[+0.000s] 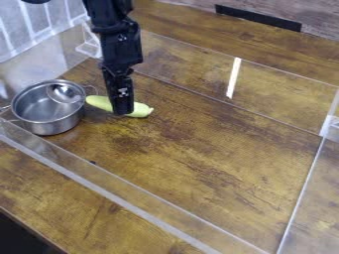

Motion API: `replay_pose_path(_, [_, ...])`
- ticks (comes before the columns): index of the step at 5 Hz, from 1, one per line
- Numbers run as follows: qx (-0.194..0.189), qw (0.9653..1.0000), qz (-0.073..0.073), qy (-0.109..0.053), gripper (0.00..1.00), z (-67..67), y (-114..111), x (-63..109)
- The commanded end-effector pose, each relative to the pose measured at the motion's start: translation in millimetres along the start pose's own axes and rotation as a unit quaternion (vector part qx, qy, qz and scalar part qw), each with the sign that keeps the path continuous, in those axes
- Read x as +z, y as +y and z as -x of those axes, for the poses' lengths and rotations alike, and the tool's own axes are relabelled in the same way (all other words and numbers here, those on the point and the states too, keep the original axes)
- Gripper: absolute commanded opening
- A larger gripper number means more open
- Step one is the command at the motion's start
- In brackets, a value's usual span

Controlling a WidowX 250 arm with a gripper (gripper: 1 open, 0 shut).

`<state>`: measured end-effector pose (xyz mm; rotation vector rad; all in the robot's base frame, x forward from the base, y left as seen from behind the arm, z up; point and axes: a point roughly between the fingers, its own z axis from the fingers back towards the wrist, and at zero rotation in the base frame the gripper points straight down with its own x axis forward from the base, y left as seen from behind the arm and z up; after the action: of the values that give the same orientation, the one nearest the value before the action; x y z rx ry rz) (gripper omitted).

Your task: Move the green spoon to the left

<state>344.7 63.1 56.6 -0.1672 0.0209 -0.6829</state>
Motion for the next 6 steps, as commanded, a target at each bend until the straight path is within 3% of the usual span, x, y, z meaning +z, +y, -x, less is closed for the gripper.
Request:
replay_pose_path(1, [-0.008,0.9996,-0.024,-0.013,0.0,-10.0,-7,30.0])
replay_pose_path(2, [0.01,0.9993,-0.023,-0.028,1.0,-6.2,-3,32.7])
replay_pose_path(4, [0.025,0.9983,-0.021,-0.049,1.0,6.0,8,43.6])
replay_pose_path(6, [0.017,0.9982,-0.028,-0.051,1.0,12.8,18,64.4])
